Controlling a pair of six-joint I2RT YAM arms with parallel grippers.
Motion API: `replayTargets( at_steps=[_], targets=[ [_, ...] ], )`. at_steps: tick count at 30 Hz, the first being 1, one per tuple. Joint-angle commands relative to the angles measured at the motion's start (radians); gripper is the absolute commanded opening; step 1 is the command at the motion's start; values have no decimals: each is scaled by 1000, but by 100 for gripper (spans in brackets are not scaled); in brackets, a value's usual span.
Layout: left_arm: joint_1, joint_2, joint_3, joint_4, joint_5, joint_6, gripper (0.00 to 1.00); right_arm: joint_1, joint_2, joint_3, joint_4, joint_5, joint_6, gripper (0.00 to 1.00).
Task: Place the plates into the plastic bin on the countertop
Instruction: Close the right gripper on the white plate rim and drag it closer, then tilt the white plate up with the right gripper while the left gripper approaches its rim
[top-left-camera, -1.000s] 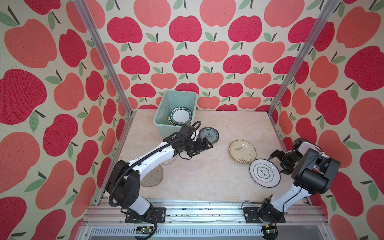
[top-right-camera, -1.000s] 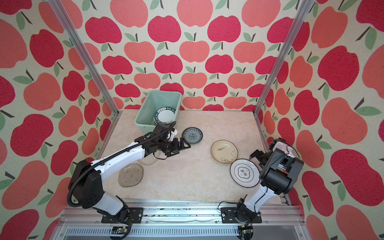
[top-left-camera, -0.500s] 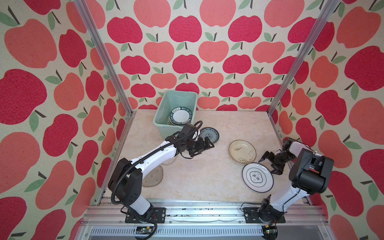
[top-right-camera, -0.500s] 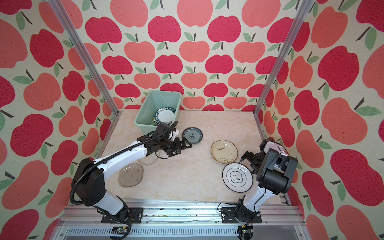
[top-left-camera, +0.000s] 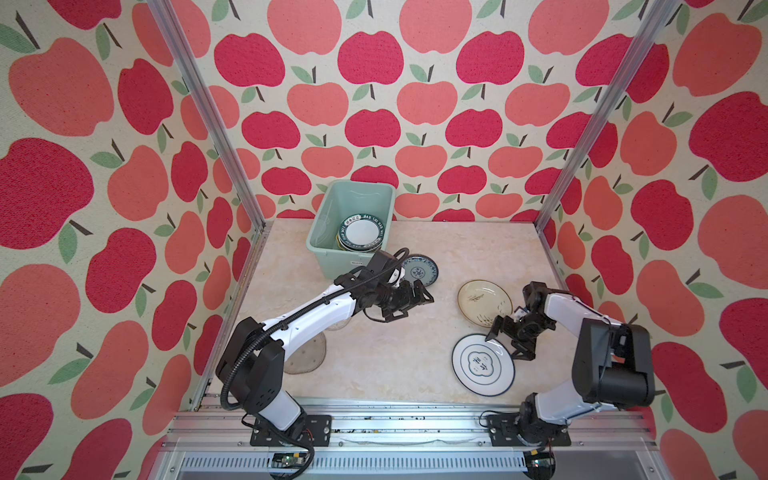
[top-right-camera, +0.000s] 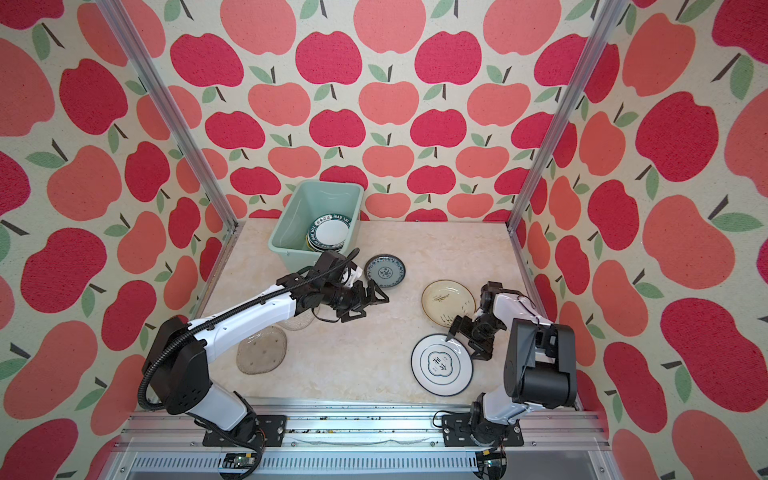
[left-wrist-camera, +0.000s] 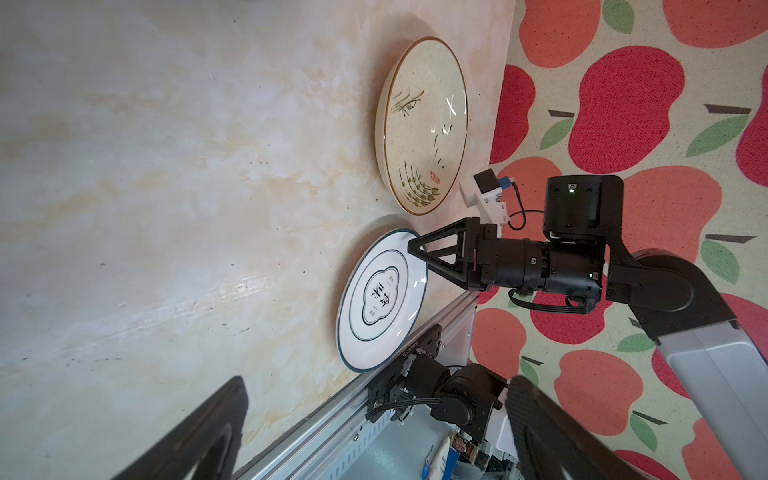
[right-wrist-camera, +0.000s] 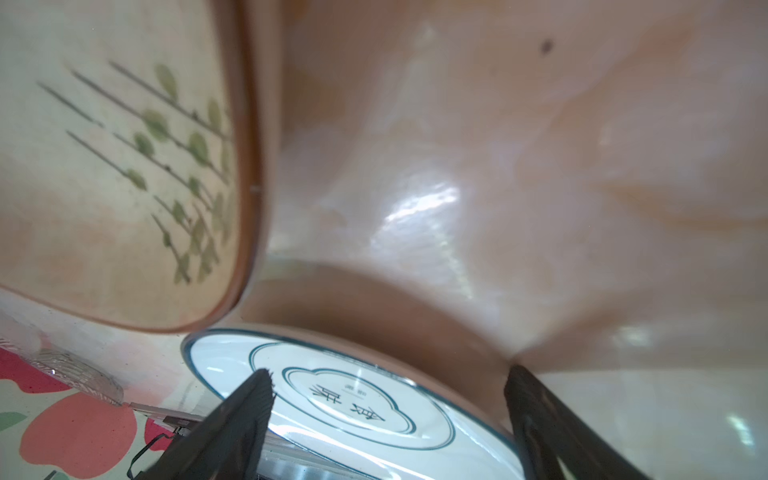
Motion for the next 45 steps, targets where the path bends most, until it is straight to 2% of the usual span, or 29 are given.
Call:
replayTargets(
  at_steps=[1, 4, 9, 16, 26, 31, 39, 45],
  targets=[
    [-13, -66, -42, -35, 44, -55, 99, 91, -52, -31, 38, -38, 121, 90],
    [-15, -96, -50, -98, 50, -48, 99, 173, -57, -27, 50, -49, 154, 89],
    [-15, -122, -87, -156, 70, -49, 99, 277, -72, -5, 26, -37, 141, 88],
    [-29, -64, -217, 33, 175, -170, 99, 355, -113, -40, -16, -32, 113, 88],
    [-73, 166, -183, 179, 298, -218, 99, 401, -166, -122, 24, -73, 163, 89],
    [-87, 244, -141, 189, 336, -215, 99, 415, -183, -146, 41, -99, 181, 88],
    [-93, 338, -98, 227, 370, -234, 100, 417, -204, -168, 67, -140, 207, 86],
    [-92, 350, -88, 211, 361, -228, 99, 417, -208, -171, 77, -156, 213, 86]
  ],
)
